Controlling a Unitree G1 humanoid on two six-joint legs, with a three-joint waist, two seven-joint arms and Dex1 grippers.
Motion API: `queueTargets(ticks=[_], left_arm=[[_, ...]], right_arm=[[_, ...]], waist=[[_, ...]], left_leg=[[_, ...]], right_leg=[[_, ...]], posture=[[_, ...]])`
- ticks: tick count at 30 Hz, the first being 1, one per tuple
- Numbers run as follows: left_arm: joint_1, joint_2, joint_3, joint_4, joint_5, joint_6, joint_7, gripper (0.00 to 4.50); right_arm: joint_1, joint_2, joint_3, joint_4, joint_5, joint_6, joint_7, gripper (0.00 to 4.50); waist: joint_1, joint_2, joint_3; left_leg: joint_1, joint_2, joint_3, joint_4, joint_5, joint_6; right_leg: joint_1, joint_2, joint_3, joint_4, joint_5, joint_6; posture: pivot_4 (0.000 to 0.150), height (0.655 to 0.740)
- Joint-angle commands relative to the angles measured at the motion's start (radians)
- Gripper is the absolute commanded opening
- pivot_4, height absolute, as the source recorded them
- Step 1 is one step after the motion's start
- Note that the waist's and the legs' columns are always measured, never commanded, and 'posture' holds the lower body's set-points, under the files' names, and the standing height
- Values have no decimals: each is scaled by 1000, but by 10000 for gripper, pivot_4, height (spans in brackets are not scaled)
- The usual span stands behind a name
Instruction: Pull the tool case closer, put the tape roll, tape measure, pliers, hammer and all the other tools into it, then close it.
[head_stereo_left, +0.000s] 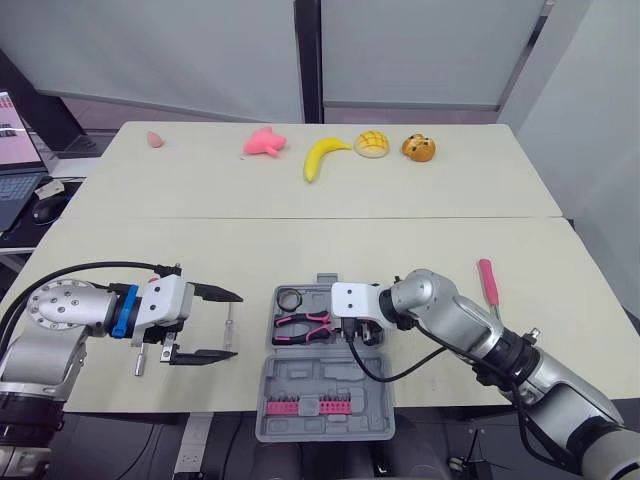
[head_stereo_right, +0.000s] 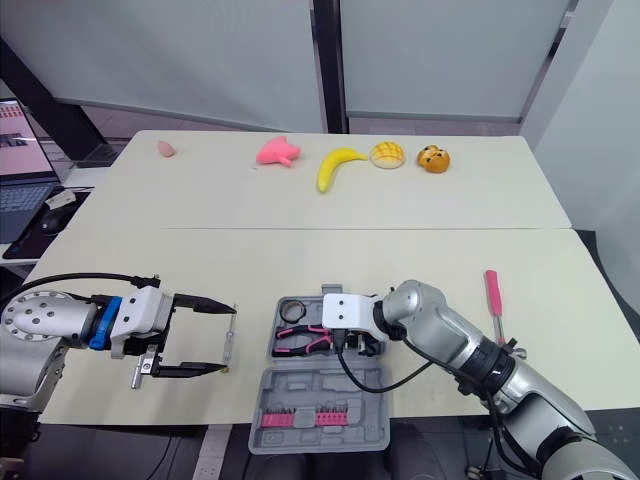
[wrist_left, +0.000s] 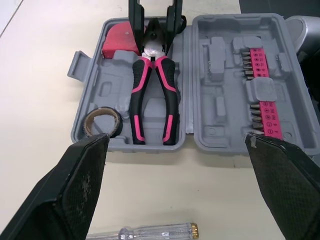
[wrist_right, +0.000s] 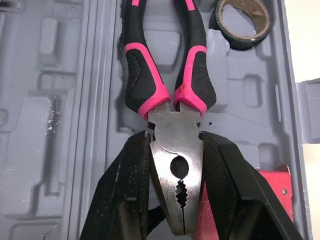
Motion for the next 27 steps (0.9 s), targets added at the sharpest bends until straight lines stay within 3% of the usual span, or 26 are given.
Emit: queueTargets(ticks=[1, 3, 5, 10, 15, 20, 27], left_arm=[[-17, -5, -7, -18, 7, -16, 4, 45000], [-20, -9, -8, -17, 10, -16, 4, 45000], [-26, -16, -9, -18, 10, -15, 7, 45000], [-31, -22, -9, -9, 13, -16, 7, 45000], [-31, -25, -3, 6, 14, -20, 9, 45000], [-27, -30, 2, 26, 13, -31, 7, 45000], [-11, -30, 7, 66, 10, -70, -4, 45000]], right_arm=[[2, 13, -5, -1, -10, -15, 6, 12603], [2, 20, -9, 7, -8, -2, 5, 12603], [-1, 23, -13, 13, -4, -2, 11, 19863], [-32, 29, -50, -13, 14, -34, 25, 30696], [-48, 81, -118, -36, 76, -74, 24, 30696], [-27, 132, -112, 20, 66, -110, -4, 18457], [-20, 179, -91, 157, 15, -192, -51, 5505]], waist=[[0, 0, 0], [0, 0, 0], [0, 0, 0], [0, 0, 0], [0, 0, 0], [0, 0, 0], [0, 0, 0]], left_leg=[[0, 0, 0, 0, 0, 0], [0, 0, 0, 0, 0, 0], [0, 0, 0, 0, 0, 0], [0, 0, 0, 0, 0, 0], [1, 0, 0, 0, 0, 0], [1, 0, 0, 0, 0, 0], [1, 0, 0, 0, 0, 0]], right_leg=[[0, 0, 0, 0, 0, 0], [0, 0, 0, 0, 0, 0], [0, 0, 0, 0, 0, 0], [0, 0, 0, 1, 0, 0], [0, 0, 0, 2, 0, 0], [0, 0, 0, 3, 0, 0], [0, 0, 0, 4, 0, 0]], posture=[[1500, 7255], [1500, 7255], [1500, 7255], [1500, 7255], [1500, 7255], [1500, 7255], [1500, 7255]])
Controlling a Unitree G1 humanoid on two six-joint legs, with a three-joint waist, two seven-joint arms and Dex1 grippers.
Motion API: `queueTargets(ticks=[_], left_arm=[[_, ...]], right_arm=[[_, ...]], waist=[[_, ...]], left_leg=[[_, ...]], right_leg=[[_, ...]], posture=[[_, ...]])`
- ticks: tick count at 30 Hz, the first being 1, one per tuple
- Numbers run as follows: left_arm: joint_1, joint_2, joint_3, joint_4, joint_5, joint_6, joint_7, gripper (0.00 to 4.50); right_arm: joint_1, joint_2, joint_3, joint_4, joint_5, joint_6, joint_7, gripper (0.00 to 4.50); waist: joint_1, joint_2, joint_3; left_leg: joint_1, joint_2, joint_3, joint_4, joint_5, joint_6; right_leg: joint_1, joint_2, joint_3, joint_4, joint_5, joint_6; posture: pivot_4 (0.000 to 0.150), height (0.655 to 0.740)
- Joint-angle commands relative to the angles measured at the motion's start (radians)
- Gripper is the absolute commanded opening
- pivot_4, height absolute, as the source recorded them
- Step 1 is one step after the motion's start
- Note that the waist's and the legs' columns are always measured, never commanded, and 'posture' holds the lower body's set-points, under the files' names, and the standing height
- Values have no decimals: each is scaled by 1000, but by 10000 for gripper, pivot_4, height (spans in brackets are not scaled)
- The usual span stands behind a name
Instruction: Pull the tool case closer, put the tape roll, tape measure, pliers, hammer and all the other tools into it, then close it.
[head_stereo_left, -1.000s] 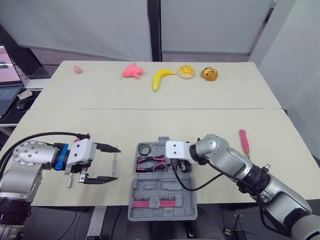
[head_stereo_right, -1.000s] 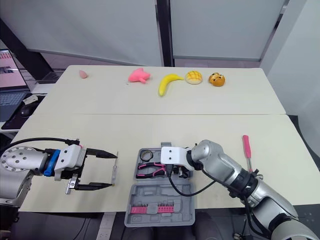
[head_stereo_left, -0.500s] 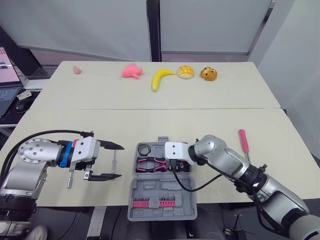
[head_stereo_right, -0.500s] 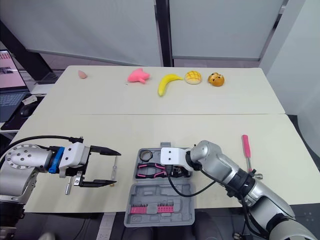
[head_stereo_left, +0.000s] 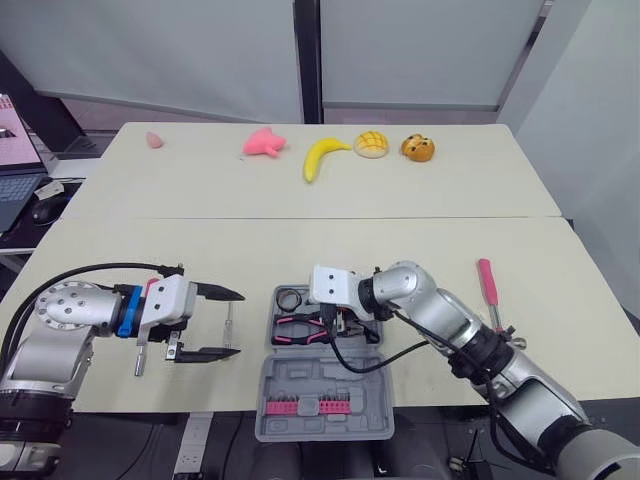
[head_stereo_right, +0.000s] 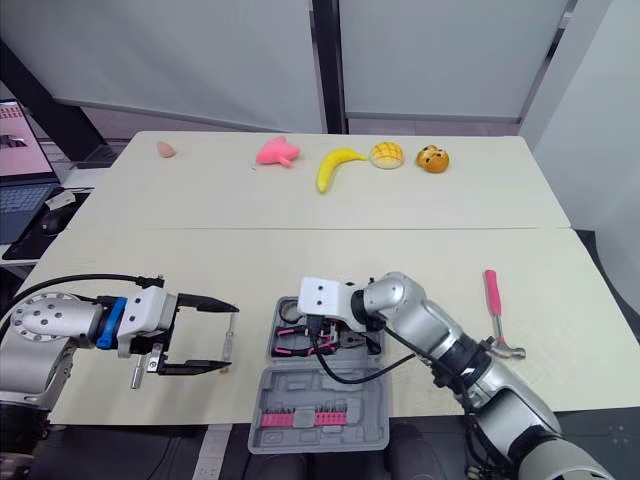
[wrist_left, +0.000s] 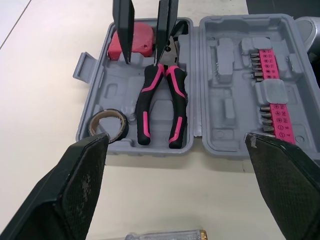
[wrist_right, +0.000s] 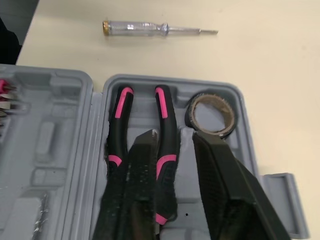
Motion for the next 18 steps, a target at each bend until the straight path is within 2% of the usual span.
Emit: queueTargets(ticks=[1, 3, 18], left_arm=[[6, 0, 17, 9, -7, -28, -4, 45000], [9, 1, 17, 14, -7, -34, -5, 45000], [31, -1, 19, 42, -9, -71, -5, 45000]], right_arm=[[-9, 14, -1, 23, -21, -45, -15, 3394], [-9, 22, 6, 55, -33, -58, -17, 325], [13, 20, 103, 223, -177, -154, 11, 325]], waist=[[0, 0, 0], [0, 0, 0], [-1, 0, -1]], left_leg=[[0, 0, 0, 0, 0, 0], [0, 0, 0, 0, 0, 0], [6, 0, 1, -1, 0, 0]], right_leg=[[0, 0, 0, 0, 0, 0], [0, 0, 0, 0, 0, 0], [3, 0, 1, 2, -1, -1]], posture=[[1500, 7255], [1500, 7255], [1500, 7255]])
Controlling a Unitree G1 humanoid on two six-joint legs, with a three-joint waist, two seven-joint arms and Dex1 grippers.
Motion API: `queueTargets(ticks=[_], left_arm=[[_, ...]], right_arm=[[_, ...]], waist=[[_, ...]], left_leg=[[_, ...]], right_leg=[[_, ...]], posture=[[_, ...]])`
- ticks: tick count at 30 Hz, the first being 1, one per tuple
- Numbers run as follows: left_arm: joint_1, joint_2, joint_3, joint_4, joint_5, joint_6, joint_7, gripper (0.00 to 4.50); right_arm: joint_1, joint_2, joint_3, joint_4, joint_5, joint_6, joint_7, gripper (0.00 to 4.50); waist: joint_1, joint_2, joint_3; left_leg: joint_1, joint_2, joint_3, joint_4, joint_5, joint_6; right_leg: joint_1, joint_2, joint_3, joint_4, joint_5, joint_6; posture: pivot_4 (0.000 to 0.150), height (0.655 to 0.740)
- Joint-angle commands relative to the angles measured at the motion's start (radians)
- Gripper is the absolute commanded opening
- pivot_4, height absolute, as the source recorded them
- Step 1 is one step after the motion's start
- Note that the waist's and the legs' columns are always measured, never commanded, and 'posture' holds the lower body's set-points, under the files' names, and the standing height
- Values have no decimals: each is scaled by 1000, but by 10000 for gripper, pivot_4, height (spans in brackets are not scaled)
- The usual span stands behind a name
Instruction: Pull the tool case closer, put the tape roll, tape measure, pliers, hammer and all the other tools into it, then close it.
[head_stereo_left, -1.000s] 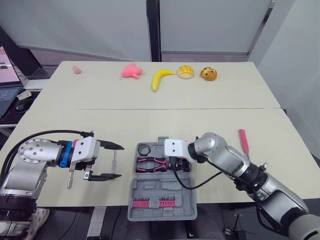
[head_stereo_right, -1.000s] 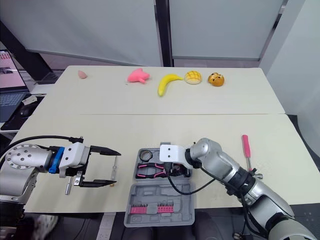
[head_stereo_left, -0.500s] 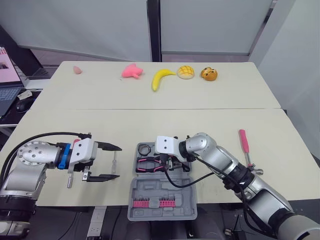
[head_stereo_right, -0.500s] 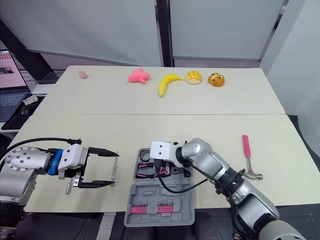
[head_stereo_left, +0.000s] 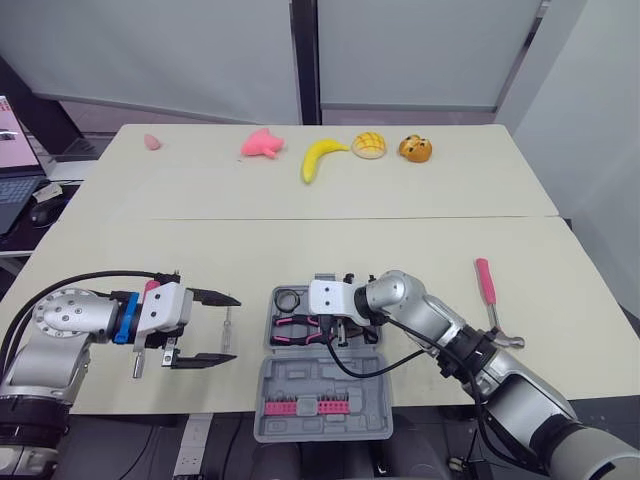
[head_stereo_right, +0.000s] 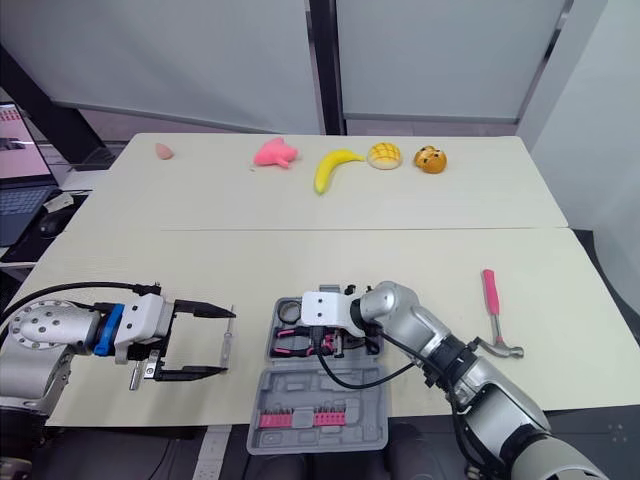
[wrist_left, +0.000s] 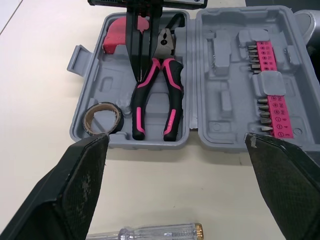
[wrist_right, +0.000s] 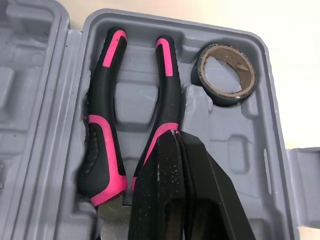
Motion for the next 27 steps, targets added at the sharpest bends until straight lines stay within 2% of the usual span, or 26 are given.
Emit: queueTargets(ticks=[1, 5, 9, 16, 19, 22, 24, 27], left_arm=[[5, 0, 20, 10, -8, -26, -5, 45000], [8, 11, 17, 21, 4, 2, 16, 45000], [12, 24, 20, 21, 18, 62, 49, 45000], [49, 45, 24, 13, 56, 90, 83, 45000], [74, 43, 14, 5, 56, 84, 69, 39242], [90, 41, -10, 4, 81, 85, 68, 30311], [95, 34, -40, 5, 125, 73, 82, 23095], [92, 21, -74, 1, 170, 68, 106, 15166]], right_arm=[[33, -9, 42, 38, -38, -19, 17, 325], [27, 27, -37, -8, 9, -84, -20, 325], [37, 31, -154, -155, 91, -75, -25, 325], [178, -174, -361, -514, 248, 13, 49, 325], [289, -335, -450, -613, 314, 7, 125, 0], [387, -487, -508, -676, 361, 62, 191, 0], [460, -567, -512, -683, 337, 57, 195, 0], [515, -599, -494, -687, 314, 85, 165, 0]], waist=[[0, 0, 0], [-1, 0, 0], [-2, 0, 0], [12, 0, 0], [17, 0, 0], [18, 1, 1], [15, 1, 1], [8, 0, 0]], left_leg=[[1, 0, 0, 0, 0, 0], [2, 0, 0, 0, 0, 0], [0, 0, 0, -1, 0, 0], [-1, 0, 0, -1, 0, 0], [-1, 0, 0, -1, 0, 0], [-1, 0, 1, -1, 0, 0], [0, 0, 1, -1, 0, 0], [1, 0, 1, -1, 0, 0]], right_leg=[[1, 0, 0, 0, 0, 0], [2, 0, 0, 0, 0, 0], [0, 0, 1, 1, 0, -1], [0, 0, 0, 0, -1, 0], [0, -1, 0, -2, -1, 0], [0, 0, 0, -2, -1, 0], [0, 0, 1, -2, -3, 2], [1, 0, 2, -2, -4, 3]], posture=[[1500, 7255], [1500, 7255], [1500, 7255], [1500, 7255], [1500, 7255], [1500, 7255], [1500, 7255], [1500, 7255]])
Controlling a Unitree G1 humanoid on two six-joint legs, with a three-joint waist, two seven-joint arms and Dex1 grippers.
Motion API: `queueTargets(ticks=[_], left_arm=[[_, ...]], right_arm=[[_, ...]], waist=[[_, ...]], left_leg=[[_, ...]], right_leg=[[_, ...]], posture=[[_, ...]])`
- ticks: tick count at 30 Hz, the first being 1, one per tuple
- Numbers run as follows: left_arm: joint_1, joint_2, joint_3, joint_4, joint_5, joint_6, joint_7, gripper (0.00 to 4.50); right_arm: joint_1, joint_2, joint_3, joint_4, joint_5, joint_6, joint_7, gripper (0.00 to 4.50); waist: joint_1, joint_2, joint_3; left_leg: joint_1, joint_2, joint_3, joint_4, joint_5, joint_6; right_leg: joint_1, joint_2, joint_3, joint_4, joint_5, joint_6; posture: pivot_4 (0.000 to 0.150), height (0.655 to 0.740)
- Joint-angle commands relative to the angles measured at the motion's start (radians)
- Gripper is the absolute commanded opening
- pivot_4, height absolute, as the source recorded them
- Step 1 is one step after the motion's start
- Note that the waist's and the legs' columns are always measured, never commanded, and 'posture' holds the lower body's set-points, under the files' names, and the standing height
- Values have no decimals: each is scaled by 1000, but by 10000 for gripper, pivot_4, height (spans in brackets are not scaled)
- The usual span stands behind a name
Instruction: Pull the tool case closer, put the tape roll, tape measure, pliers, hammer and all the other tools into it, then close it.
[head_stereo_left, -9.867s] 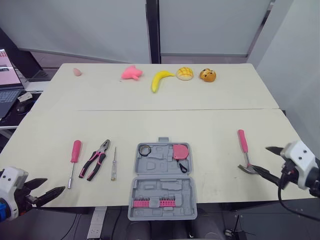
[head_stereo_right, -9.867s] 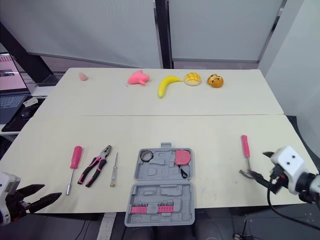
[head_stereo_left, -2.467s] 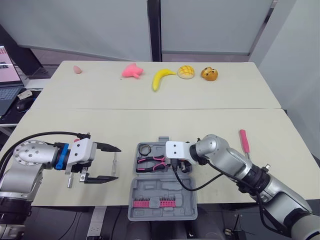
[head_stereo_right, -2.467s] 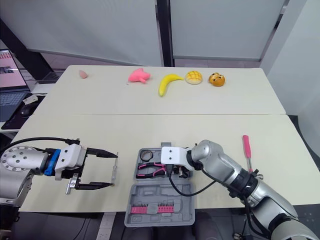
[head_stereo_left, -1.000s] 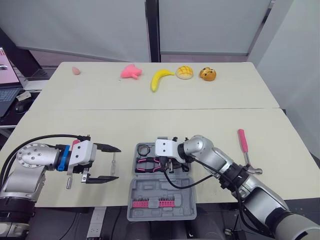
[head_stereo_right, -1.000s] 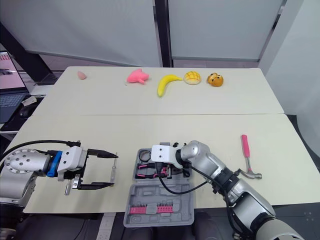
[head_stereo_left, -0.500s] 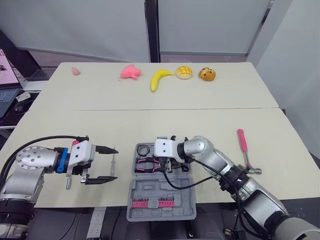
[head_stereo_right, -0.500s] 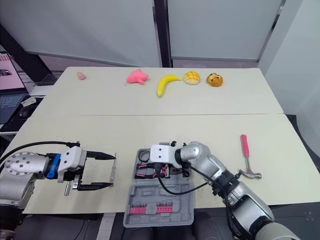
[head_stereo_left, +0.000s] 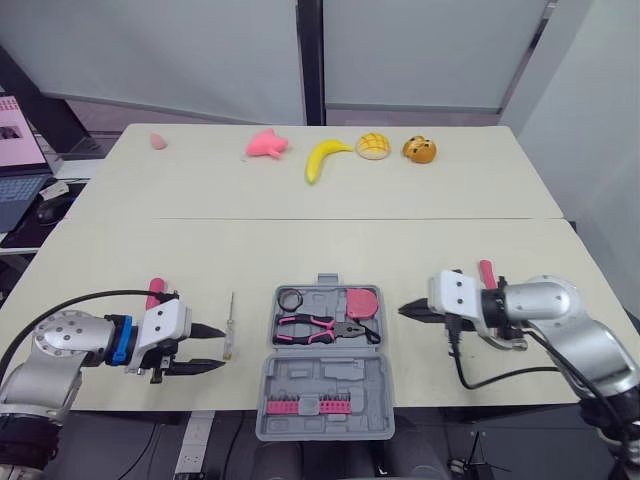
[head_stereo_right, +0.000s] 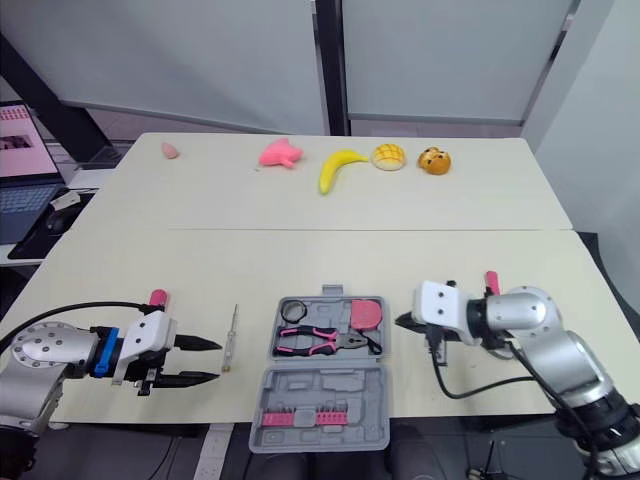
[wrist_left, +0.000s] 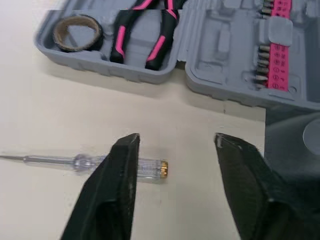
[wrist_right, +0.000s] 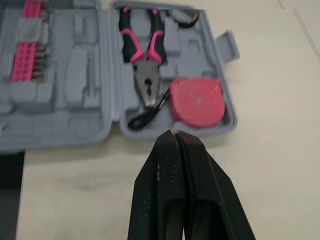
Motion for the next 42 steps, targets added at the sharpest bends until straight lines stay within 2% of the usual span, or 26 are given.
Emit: queueTargets(ticks=[1, 5, 15, 20, 33, 42], left_arm=[[-1, -4, -39, -21, 52, -16, 29, 11892], [-19, -50, -97, -57, 111, 19, 99, 142], [-70, -122, -167, -96, 166, 94, 196, 142], [-88, -140, -194, -96, 172, 117, 200, 142], [-135, -197, -244, -41, 208, 96, 222, 142], [-199, -220, -242, 1, 239, 82, 238, 142]], right_arm=[[30, -6, 14, -33, -12, 36, -31, 0], [58, 12, 101, 26, -90, -24, -73, 0], [25, 84, 188, 167, -160, -106, -118, 0], [0, 128, 220, 234, -180, -124, -119, 0], [-61, 234, 258, 277, -177, -115, -125, 0], [-78, 272, 246, 287, -167, -85, -147, 0]], waist=[[-6, 0, 0], [-8, 0, 0], [-6, 0, 0], [-8, 0, 0], [-4, 0, 0], [-4, 0, 0]], left_leg=[[0, 0, 0, 0, 0, 0], [0, 0, 1, 0, 0, 0], [0, 0, 1, 1, 0, 0], [0, 0, 1, 0, 0, 0], [1, -1, 0, 1, 0, 0], [2, -1, 0, 1, 0, 0]], right_leg=[[0, 0, 0, 0, 0, 0], [0, 0, 1, 0, 0, 0], [1, 0, 1, 0, 0, 1], [1, 0, 1, 0, 0, 1], [2, 0, 0, 0, 2, -3], [2, 0, 0, 2, 0, 1]], posture=[[1500, 7255], [1500, 7255], [1500, 7255], [1500, 7255], [1500, 7255], [1500, 7255]])
